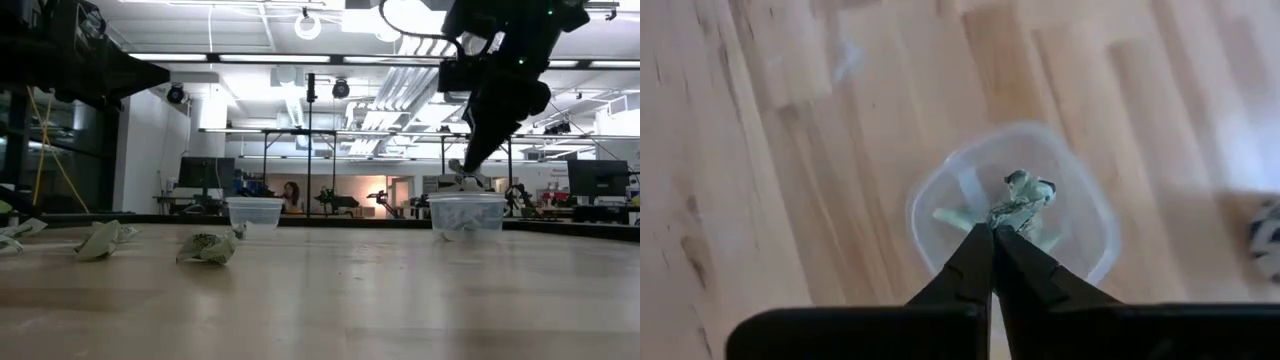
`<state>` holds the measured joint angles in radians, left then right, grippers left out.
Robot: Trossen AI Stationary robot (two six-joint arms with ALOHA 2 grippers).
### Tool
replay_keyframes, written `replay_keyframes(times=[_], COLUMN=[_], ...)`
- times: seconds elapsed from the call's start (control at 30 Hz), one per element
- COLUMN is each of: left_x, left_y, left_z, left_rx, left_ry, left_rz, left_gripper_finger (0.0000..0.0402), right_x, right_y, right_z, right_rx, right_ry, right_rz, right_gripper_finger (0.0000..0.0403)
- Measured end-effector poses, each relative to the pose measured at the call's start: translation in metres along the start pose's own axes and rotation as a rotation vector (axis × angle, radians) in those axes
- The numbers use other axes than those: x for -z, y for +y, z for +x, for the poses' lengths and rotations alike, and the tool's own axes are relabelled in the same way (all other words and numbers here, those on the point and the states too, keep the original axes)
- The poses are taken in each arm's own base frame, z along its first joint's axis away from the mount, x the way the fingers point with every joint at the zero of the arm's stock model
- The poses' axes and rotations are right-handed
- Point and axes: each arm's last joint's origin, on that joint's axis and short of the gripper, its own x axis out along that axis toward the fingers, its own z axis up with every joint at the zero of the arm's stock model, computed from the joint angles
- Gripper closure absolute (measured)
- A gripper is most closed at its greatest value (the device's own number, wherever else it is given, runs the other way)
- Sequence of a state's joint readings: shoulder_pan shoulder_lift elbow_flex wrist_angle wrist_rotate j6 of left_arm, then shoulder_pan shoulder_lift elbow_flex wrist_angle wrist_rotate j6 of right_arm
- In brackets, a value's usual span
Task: Pick and place Stevia / Truvia into bins
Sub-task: Put the stevia packet into the square transparent container, then put the stevia packet into the round transparent container
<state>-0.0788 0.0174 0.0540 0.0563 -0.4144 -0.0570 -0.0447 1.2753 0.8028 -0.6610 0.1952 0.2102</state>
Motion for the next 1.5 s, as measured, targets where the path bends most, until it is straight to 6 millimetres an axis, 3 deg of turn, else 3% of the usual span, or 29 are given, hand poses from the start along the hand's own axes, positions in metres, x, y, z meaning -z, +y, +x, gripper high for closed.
replay_keyframes(times=[0.13,0.4,0.53,0.7,0.8,0.93,1.17,1.33,1.5], left_x=[0.000,0.000,0.000,0.001,0.002,0.002,-0.002,-0.004,-0.006], left_y=[0.000,0.000,0.000,0.000,0.000,0.000,0.000,0.001,0.001], left_z=[0.000,0.000,0.000,0.000,0.000,0.000,0.000,0.000,0.000], left_rx=[0.000,-0.002,-0.003,-0.003,-0.004,-0.004,0.001,-0.039,-0.044], left_ry=[0.000,0.000,0.003,0.009,0.020,0.022,-0.019,-0.043,-0.055], left_rz=[0.000,0.000,0.002,0.004,0.009,0.007,-0.007,0.036,0.030], left_gripper_finger=[0.0346,0.0346,0.0346,0.0346,0.0346,0.0346,0.0346,0.0346,0.0333], right_x=[0.000,-0.004,-0.009,-0.014,0.005,0.047,0.096,0.118,0.127], right_y=[-0.003,-0.009,-0.007,-0.002,-0.006,-0.014,-0.025,-0.030,-0.030], right_z=[0.003,0.003,-0.003,-0.020,-0.020,-0.018,-0.037,-0.033,-0.027], right_rx=[-0.018,0.039,0.026,-0.085,-0.181,-0.237,-0.312,-0.241,-0.241], right_ry=[0.018,-0.016,-0.098,-0.345,-0.490,-0.633,-0.980,-1.114,-1.176], right_rz=[0.023,0.048,-0.010,-0.130,-0.139,-0.095,-0.053,-0.055,-0.054], right_gripper_finger=[0.0376,0.0247,0.0216,0.0231,0.0252,0.0284,0.0330,0.0349,0.0356])
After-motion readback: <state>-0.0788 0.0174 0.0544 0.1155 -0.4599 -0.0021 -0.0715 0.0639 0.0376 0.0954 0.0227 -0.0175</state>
